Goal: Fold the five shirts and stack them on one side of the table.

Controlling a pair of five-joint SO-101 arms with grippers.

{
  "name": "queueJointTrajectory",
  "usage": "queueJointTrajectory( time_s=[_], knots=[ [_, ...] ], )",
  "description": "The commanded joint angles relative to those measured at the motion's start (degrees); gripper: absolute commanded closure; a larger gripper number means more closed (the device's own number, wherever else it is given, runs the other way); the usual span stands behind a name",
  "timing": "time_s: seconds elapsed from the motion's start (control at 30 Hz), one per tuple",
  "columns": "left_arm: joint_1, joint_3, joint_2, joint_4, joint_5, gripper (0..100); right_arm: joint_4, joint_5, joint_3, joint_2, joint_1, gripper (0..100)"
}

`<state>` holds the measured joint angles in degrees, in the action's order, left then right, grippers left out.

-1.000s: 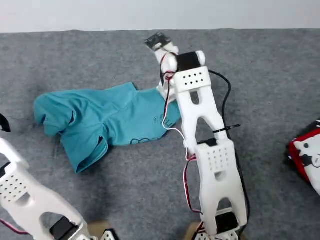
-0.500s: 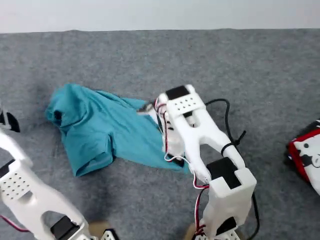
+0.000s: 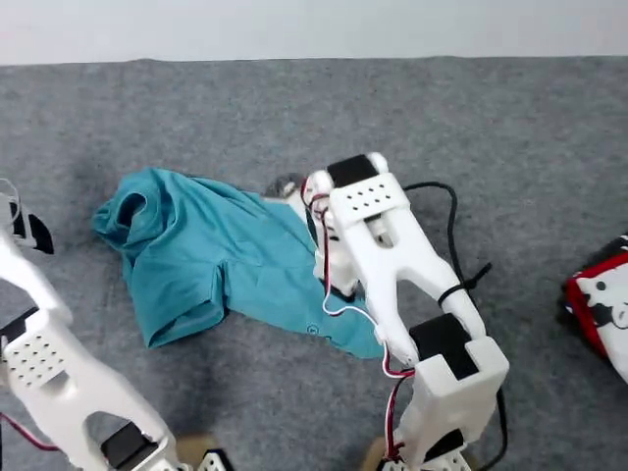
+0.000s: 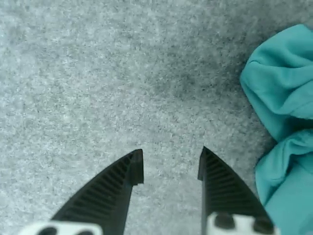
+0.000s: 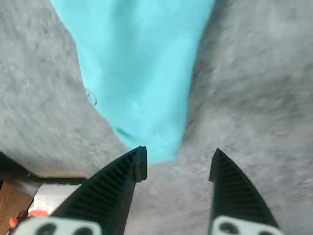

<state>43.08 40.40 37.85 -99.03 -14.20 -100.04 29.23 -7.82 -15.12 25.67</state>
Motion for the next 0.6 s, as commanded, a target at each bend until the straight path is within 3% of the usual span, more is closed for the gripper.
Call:
queueJointTrajectory(
  time_s=[0.0,0.17,0.33,0.57],
  knots=[
    [-2.29,-4.7,-9.32,-1.67,-3.96,81,-1.36,0.0,-5.1,3.74,0.57,76.8],
    [-8.62,-22.46,-25.23,-1.58,-9.05,81,-1.36,-2.11,-5.1,3.82,0.31,76.8],
    [-18.99,-39.96,-40.53,-1.32,-9.58,80,-2.42,-2.46,-5.1,4.26,-1.45,76.8],
    [-32.7,-49.1,-45.89,1.23,-9.58,80,-2.51,-4.22,-4.84,8.48,-9.45,76.8]
  ],
)
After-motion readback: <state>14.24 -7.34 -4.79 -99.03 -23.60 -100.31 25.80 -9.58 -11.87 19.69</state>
